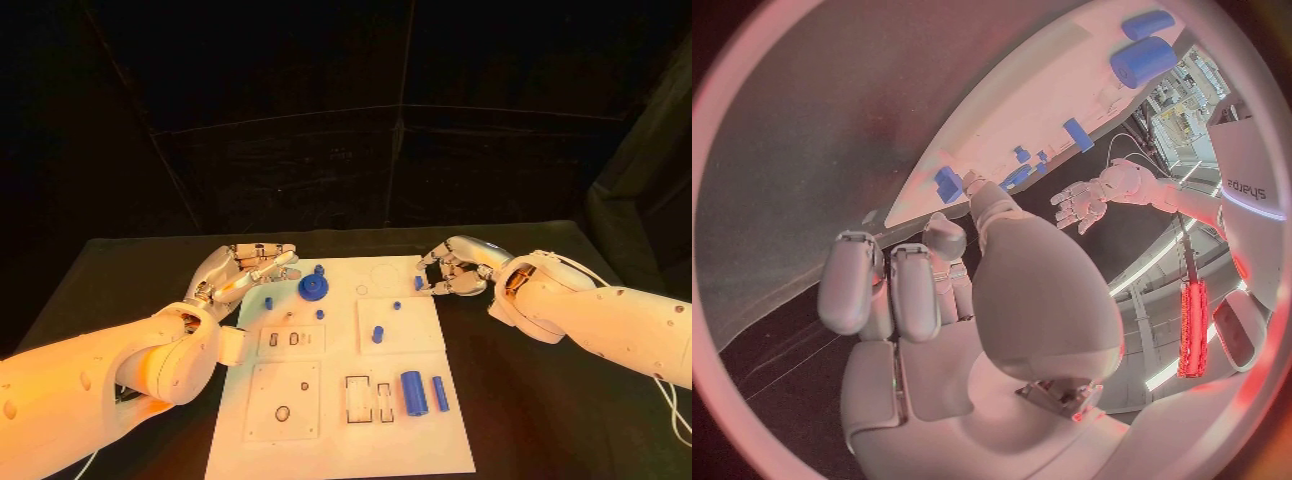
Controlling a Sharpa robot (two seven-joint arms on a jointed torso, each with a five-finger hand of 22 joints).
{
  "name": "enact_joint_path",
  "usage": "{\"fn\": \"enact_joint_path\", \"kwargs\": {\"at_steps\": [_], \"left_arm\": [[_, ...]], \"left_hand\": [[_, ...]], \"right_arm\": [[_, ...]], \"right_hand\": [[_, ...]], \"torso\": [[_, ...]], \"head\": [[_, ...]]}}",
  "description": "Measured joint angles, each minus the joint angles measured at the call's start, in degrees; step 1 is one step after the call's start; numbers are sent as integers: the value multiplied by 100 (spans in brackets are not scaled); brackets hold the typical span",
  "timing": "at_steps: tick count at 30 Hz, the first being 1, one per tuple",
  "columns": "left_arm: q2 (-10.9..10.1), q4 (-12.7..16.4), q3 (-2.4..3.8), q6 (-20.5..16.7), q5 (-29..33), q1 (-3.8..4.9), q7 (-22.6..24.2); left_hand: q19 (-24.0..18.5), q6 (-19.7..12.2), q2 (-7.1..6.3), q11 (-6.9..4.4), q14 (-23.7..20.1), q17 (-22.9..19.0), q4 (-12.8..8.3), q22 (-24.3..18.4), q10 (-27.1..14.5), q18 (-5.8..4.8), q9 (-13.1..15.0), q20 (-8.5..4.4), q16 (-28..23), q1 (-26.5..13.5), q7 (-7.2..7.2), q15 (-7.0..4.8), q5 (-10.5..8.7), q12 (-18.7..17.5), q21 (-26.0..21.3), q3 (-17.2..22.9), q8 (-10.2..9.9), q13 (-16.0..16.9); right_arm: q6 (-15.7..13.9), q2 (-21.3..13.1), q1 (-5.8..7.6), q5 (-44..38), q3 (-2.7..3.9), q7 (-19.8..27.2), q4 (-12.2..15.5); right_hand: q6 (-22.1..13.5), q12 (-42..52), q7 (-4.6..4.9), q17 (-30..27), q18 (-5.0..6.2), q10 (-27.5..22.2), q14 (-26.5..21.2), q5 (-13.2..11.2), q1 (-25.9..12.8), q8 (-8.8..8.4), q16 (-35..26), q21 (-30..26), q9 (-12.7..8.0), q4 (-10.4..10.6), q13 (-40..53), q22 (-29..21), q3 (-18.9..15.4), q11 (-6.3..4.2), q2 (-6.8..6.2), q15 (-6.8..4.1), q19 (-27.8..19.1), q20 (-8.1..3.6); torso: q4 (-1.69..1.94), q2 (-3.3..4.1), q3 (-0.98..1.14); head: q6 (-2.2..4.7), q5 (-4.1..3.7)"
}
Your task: Assemble the parts on the task board
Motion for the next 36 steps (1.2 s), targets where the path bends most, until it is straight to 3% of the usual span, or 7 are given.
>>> {"fn": "enact_joint_path", "kwargs": {"at_steps": [14,25,36], "left_arm": [[6,-17,0,11,0,-1,0],[6,-20,0,18,0,-2,0],[4,-24,0,23,0,-2,-1]], "left_hand": [[0,0,0,0,0,0,0,1,0,0,0,0,1,0,0,0,0,0,0,0,0,0],[0,0,0,0,0,5,-23,-6,0,0,0,0,1,0,0,0,0,0,0,23,0,0],[0,0,0,0,0,4,-23,-6,0,0,0,0,1,0,0,0,0,0,0,23,0,0]], "right_arm": [[58,259,-10,-18,1,-73,-308],[173,305,-22,-22,1,-107,-367],[232,330,-32,-24,1,-116,-376]], "right_hand": [[41,28,-1,31,0,0,0,0,6,36,0,0,12,0,28,5,0,0,85,0,0,0],[238,51,-40,59,0,0,0,-50,23,118,0,0,33,-35,53,19,3,0,175,0,0,0],[619,114,-124,124,0,53,0,-342,75,237,0,0,54,-144,103,66,112,-52,347,-44,2,-2]], "torso": [[2,-3,-2],[0,-4,3],[0,-4,7]], "head": [[-14,-8],[-33,-4],[-43,-10]]}}
